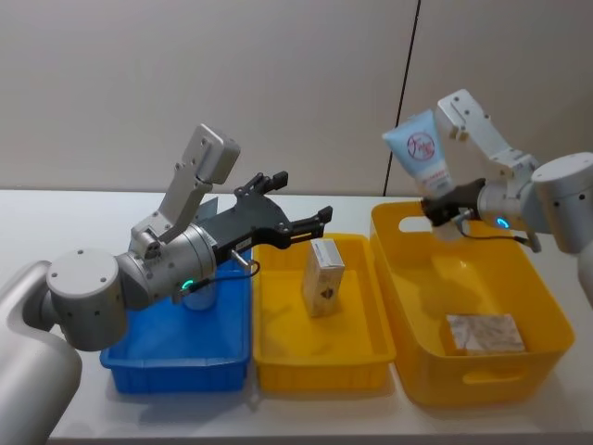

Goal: Bimanual collaborative sorting of washing and personal care products

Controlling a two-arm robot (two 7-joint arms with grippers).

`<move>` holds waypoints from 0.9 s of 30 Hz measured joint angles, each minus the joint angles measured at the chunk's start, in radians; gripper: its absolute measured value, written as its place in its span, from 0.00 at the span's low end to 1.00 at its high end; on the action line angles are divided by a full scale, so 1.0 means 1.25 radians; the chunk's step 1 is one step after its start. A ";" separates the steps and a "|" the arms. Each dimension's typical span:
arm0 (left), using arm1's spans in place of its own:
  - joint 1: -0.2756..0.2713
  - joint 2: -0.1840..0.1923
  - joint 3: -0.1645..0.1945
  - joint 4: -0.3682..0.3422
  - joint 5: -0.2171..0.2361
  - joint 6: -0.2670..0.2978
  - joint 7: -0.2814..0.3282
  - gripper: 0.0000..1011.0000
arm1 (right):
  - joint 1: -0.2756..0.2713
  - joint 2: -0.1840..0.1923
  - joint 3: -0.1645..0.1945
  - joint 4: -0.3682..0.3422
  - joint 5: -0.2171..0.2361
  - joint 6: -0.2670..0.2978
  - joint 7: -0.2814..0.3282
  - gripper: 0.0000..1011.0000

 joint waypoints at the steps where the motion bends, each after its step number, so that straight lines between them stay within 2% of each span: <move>1: 0.000 0.000 0.000 0.000 0.000 0.000 0.000 0.99 | 0.001 0.006 -0.007 -0.003 -0.002 0.016 0.013 0.23; 10: 0.000 0.000 0.000 0.000 0.000 0.000 0.000 0.99 | -0.014 0.053 -0.049 -0.056 -0.012 0.122 0.097 0.23; 16: 0.000 0.000 0.000 0.000 0.000 0.000 0.000 0.99 | -0.024 0.073 -0.065 -0.080 -0.016 0.160 0.127 0.23; 18: 0.000 0.000 0.000 0.000 0.000 0.000 0.000 0.99 | -0.027 0.079 -0.070 -0.088 -0.017 0.172 0.137 0.32; 19: 0.000 0.000 0.000 0.000 0.000 0.000 0.000 0.99 | -0.029 0.082 -0.073 -0.092 -0.017 0.178 0.142 0.32; 27: 0.000 0.000 0.000 0.000 0.000 0.000 0.000 0.99 | -0.034 0.095 -0.084 -0.107 -0.019 0.202 0.162 0.60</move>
